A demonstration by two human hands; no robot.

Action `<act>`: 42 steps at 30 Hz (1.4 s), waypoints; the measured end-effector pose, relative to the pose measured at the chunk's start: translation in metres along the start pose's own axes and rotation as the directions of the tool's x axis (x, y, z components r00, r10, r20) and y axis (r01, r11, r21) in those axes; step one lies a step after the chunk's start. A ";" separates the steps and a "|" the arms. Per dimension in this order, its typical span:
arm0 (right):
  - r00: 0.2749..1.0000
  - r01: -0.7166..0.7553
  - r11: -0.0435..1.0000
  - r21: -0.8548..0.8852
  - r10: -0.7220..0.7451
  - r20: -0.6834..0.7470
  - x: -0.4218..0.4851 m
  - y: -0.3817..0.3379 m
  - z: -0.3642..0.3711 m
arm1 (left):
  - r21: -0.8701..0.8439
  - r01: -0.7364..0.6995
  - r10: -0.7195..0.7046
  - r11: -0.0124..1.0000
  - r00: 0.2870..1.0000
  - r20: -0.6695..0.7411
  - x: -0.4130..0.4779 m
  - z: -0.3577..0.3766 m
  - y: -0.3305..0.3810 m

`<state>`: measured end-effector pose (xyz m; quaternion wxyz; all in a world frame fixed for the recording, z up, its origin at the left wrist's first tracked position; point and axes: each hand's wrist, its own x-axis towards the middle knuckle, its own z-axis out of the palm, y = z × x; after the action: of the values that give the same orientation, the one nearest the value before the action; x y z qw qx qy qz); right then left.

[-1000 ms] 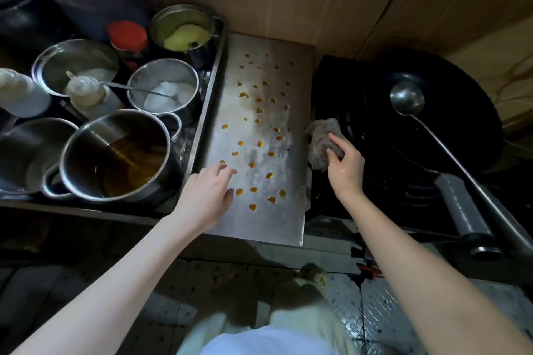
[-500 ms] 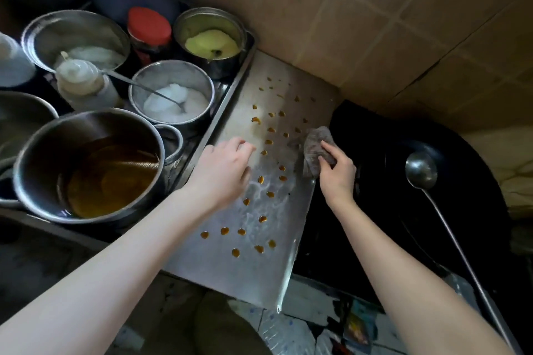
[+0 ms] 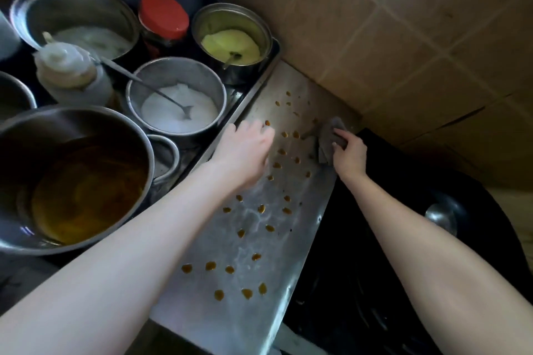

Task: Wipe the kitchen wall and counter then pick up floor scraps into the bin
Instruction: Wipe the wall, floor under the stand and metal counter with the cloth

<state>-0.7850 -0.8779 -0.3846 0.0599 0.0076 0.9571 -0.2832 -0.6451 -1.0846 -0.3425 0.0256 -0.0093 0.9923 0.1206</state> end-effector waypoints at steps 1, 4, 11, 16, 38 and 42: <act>1.000 -0.018 1.000 -0.015 0.018 0.012 0.007 -0.001 0.003 | -0.001 0.002 -0.002 1.000 1.000 -0.030 0.003 0.003 -0.002; 1.000 -0.012 0.994 -0.110 0.015 0.025 0.023 -0.010 0.012 | -0.037 0.036 -0.038 0.999 0.998 -0.049 0.005 0.009 -0.005; 0.984 0.170 0.974 -0.153 -0.159 0.081 0.050 -0.056 0.046 | -0.013 0.085 -0.086 0.996 0.992 -0.089 0.006 0.014 -0.020; 0.937 0.311 0.942 -0.128 -0.281 0.208 0.068 -0.091 0.069 | -0.033 0.095 -0.098 0.995 0.989 -0.108 0.009 0.011 -0.022; 0.941 0.300 0.941 -0.159 -0.264 0.212 0.077 -0.088 0.062 | -0.108 0.125 -0.132 0.986 0.989 -0.061 -0.021 0.028 -0.020; 0.892 0.412 0.897 -0.157 -0.362 0.270 0.066 -0.110 0.084 | -0.132 0.126 -0.135 0.983 0.989 -0.063 -0.025 0.030 -0.025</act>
<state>-0.8467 -1.0167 -0.4026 0.1146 -0.2239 0.9499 -0.1856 -0.6182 -1.1017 -0.3765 -0.0026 -0.0801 0.9802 0.1813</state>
